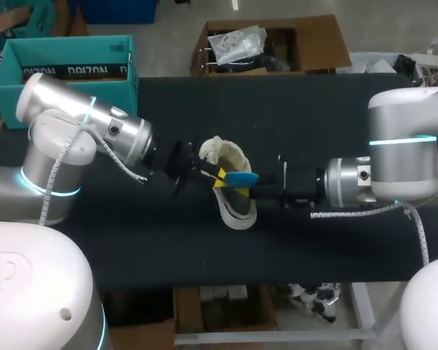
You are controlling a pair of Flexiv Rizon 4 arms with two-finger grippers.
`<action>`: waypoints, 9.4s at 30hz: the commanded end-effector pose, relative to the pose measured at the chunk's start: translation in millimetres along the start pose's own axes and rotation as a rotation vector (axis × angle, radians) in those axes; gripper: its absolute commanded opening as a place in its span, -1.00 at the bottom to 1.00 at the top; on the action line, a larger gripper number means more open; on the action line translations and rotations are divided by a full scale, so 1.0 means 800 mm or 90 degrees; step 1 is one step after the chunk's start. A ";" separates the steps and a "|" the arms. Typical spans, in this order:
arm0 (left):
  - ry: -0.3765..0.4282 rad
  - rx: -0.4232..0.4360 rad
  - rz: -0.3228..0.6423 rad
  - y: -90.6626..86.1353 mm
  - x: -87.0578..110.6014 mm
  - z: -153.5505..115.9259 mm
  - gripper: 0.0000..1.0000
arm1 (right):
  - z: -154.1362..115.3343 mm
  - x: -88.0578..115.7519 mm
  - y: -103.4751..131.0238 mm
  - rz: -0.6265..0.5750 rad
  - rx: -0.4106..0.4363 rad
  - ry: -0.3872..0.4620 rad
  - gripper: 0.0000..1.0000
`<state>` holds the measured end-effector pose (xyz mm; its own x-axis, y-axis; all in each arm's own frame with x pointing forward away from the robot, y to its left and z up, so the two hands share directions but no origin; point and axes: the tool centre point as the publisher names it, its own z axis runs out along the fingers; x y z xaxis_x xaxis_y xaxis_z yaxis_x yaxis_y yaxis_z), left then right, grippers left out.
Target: Open the shoe tongue, take the insole out of the shoe, put the insole back into the shoe, and pack the shoe into the shoebox
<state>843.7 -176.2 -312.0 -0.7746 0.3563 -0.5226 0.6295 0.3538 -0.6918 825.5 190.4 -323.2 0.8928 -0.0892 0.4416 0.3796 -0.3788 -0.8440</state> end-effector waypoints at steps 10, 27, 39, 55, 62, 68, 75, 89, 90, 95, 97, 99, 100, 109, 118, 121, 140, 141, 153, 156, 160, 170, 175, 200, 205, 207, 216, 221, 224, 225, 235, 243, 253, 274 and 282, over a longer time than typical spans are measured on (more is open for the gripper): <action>-0.027 0.001 -0.040 0.031 -0.007 0.003 -1.00 | 0.012 0.025 0.028 0.023 -0.039 -0.002 -1.00; -0.011 0.004 -0.031 0.019 -0.009 -0.001 -0.41 | -0.007 -0.009 0.008 -0.007 -0.048 0.026 -1.00; 0.005 0.008 -0.045 0.019 0.002 0.014 -0.19 | -0.007 0.000 0.026 -0.054 -0.003 0.024 -1.00; -0.013 0.010 -0.054 0.021 0.007 0.006 -1.00 | 0.007 0.015 0.038 -0.053 0.021 -0.005 -1.00; -0.014 0.013 -0.056 0.020 0.008 0.003 -1.00 | 0.006 0.014 0.029 -0.036 0.028 -0.012 -1.00; -0.014 0.013 -0.056 0.020 0.008 0.003 -1.00 | 0.006 0.014 0.029 -0.036 0.028 -0.012 -1.00; -0.014 0.013 -0.056 0.020 0.008 0.003 -1.00 | 0.006 0.014 0.029 -0.036 0.028 -0.012 -1.00; -0.039 -0.014 -0.037 0.005 0.012 0.003 -1.00 | -0.009 0.005 0.011 -0.123 -0.030 0.007 -1.00; -0.040 -0.017 -0.034 0.001 0.013 0.003 -1.00 | -0.008 0.003 0.010 -0.124 -0.038 0.004 -1.00; -0.049 -0.025 -0.022 -0.006 0.014 0.005 -1.00 | -0.001 0.002 0.008 -0.140 -0.034 -0.001 -1.00; -0.053 -0.029 -0.022 -0.006 0.014 0.005 -1.00 | 0.003 0.002 0.010 -0.155 -0.033 0.003 -1.00; -0.057 -0.035 -0.020 -0.003 0.014 0.006 -1.00 | 0.008 0.003 0.014 -0.168 -0.030 0.004 -1.00; -0.058 -0.039 -0.019 -0.001 0.014 0.006 -1.00 | 0.011 0.004 0.016 -0.175 -0.025 0.003 -1.00; -0.069 -0.060 -0.026 0.027 0.009 0.007 -1.00 | 0.032 0.009 0.047 -0.180 -0.023 0.010 -1.00; -0.080 -0.066 -0.039 0.049 -0.004 0.015 -1.00 | 0.028 0.018 0.064 -0.186 -0.058 0.017 -1.00; -0.080 -0.066 -0.042 0.050 -0.004 0.015 -1.00 | 0.027 0.020 0.065 -0.186 -0.061 0.016 -1.00; -0.079 -0.071 0.009 0.020 -0.009 0.024 -1.00 | 0.023 0.024 0.068 -0.182 -0.068 0.013 -1.00; -0.079 -0.072 0.008 0.021 -0.008 0.024 -1.00 | 0.020 0.023 0.067 -0.181 -0.070 0.016 -0.87; -0.088 -0.072 0.010 0.025 -0.002 0.024 -1.00 | -0.032 0.015 0.032 -0.198 -0.091 0.050 -0.34; -0.089 -0.070 0.011 0.025 -0.001 0.025 -1.00 | -0.034 0.014 0.031 -0.200 -0.092 0.051 -0.61; -0.091 -0.068 0.012 0.024 -0.001 0.026 -1.00 | -0.031 0.012 0.037 -0.199 -0.089 0.050 -1.00; -0.110 -0.090 -0.004 0.042 -0.001 0.024 -1.00 | -0.009 0.020 0.052 -0.232 -0.067 0.042 -1.00; -0.120 -0.098 -0.015 0.052 -0.002 0.024 -1.00 | 0.000 0.023 0.063 -0.239 -0.064 0.035 -1.00; -0.143 -0.080 -0.001 0.036 -0.009 0.023 -1.00 | 0.004 0.027 0.076 -0.235 -0.103 0.016 -1.00; -0.136 -0.087 0.002 0.039 -0.008 0.027 -1.00 | -0.007 0.025 0.069 -0.231 -0.109 0.030 -0.63; -0.135 -0.086 0.001 0.040 -0.008 0.028 -1.00 | -0.015 0.021 0.062 -0.232 -0.112 0.040 -0.06; -0.133 -0.085 0.003 0.041 -0.008 0.029 -1.00 | -0.026 0.009 0.044 -0.243 -0.098 0.053 -0.43; -0.131 -0.090 0.004 0.042 -0.011 0.031 -1.00 | -0.018 0.011 0.044 -0.245 -0.079 0.052 -1.00; -0.130 -0.091 0.004 0.043 -0.012 0.032 -1.00 | -0.014 0.013 0.043 -0.247 -0.073 0.051 -1.00; -0.131 -0.091 0.004 0.043 -0.012 0.032 -1.00 | -0.013 0.014 0.042 -0.248 -0.072 0.050 -1.00; -0.129 -0.087 -0.006 0.054 -0.011 0.037 -1.00 | -0.002 0.019 0.046 -0.251 -0.068 0.040 -1.00; -0.133 -0.083 -0.024 0.061 -0.010 0.035 0.86 | 0.008 0.028 0.062 -0.260 -0.095 0.027 -1.00; -0.141 -0.079 -0.011 0.049 -0.012 0.029 -1.00 | -0.001 0.024 0.066 -0.260 -0.111 0.036 -1.00; -0.131 -0.107 -0.001 0.053 -0.017 0.029 -1.00 | -0.017 0.023 0.049 -0.347 -0.153 0.045 -1.00; -0.133 -0.124 -0.007 0.068 -0.022 0.032 -1.00 | -0.002 0.028 0.063 -0.346 -0.164 0.022 -1.00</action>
<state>886.4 -180.2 -350.1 -0.7626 0.1739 -0.6230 0.6081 0.5212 -0.5988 856.7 158.4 -351.7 0.5692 0.1375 0.8106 0.7058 -0.5874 -0.3959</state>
